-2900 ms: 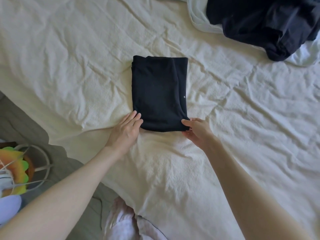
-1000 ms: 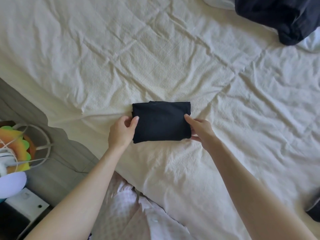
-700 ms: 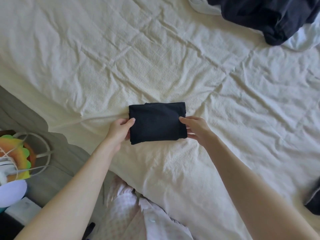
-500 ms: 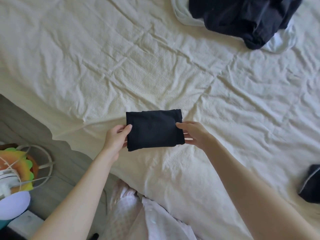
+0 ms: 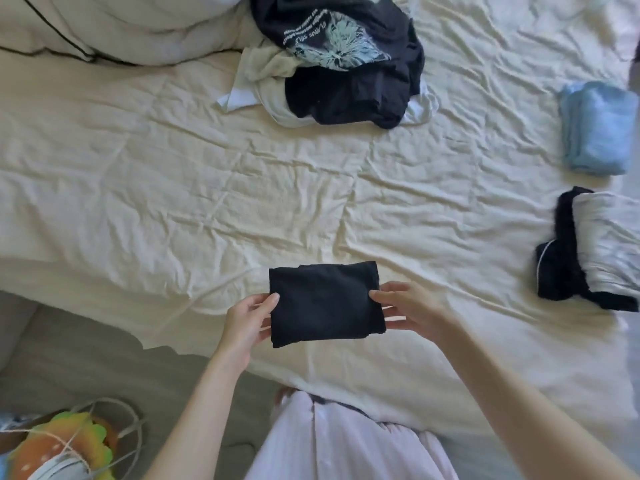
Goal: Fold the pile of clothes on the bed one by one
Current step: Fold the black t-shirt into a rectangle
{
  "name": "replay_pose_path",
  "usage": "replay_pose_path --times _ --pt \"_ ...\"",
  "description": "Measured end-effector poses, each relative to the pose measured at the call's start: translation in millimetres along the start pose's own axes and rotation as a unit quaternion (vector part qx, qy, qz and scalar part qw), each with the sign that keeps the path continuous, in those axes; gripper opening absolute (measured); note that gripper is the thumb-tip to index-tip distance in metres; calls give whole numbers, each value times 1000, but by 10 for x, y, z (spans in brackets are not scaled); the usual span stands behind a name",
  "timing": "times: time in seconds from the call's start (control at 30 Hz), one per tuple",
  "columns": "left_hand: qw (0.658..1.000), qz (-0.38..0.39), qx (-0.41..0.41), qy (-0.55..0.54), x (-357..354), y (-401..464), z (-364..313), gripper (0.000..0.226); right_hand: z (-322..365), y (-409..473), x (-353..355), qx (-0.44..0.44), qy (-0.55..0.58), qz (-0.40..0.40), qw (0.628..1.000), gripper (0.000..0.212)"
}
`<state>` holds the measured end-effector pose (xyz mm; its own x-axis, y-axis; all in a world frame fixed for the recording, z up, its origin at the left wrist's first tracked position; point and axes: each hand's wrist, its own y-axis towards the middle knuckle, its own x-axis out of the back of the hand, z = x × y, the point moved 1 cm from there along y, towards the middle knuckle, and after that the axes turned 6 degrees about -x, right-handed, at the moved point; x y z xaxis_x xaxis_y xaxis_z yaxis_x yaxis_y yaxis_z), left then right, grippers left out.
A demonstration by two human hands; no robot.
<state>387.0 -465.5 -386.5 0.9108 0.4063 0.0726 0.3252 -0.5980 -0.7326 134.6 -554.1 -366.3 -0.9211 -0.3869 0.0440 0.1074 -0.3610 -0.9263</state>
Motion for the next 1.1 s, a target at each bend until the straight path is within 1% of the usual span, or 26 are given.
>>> replay_pose_path --times 0.13,0.23,0.37,0.5,0.67,0.77,0.9,1.0,1.1 --pt "997 59 0 41 -155 -229 -15 16 -445 -379 59 20 75 -57 995 11" --pt "992 108 7 71 -348 -402 7 13 -831 -631 160 15 128 -84 988 17" --pt "977 173 18 119 -672 -636 21 15 -1255 -956 361 14 190 -119 974 23" --pt "958 229 11 172 -1053 -818 -37 20 -1536 -1216 558 21 249 -162 954 20" --pt "939 268 -13 217 -1655 -944 -107 17 -1791 -1341 886 29 316 -214 924 22" --pt "928 279 -32 247 -2094 -978 -116 13 -1940 -1316 1188 28 349 -225 909 21" --pt "909 288 -69 293 -2844 -996 -146 12 -2067 -1164 1779 19 389 -224 893 19" --pt "898 283 -98 322 -3541 -940 -241 11 -2068 -997 2319 11 431 -214 877 15" --pt "877 278 -149 362 -4402 -766 -427 18 -1968 -808 2909 21 476 -206 855 17"
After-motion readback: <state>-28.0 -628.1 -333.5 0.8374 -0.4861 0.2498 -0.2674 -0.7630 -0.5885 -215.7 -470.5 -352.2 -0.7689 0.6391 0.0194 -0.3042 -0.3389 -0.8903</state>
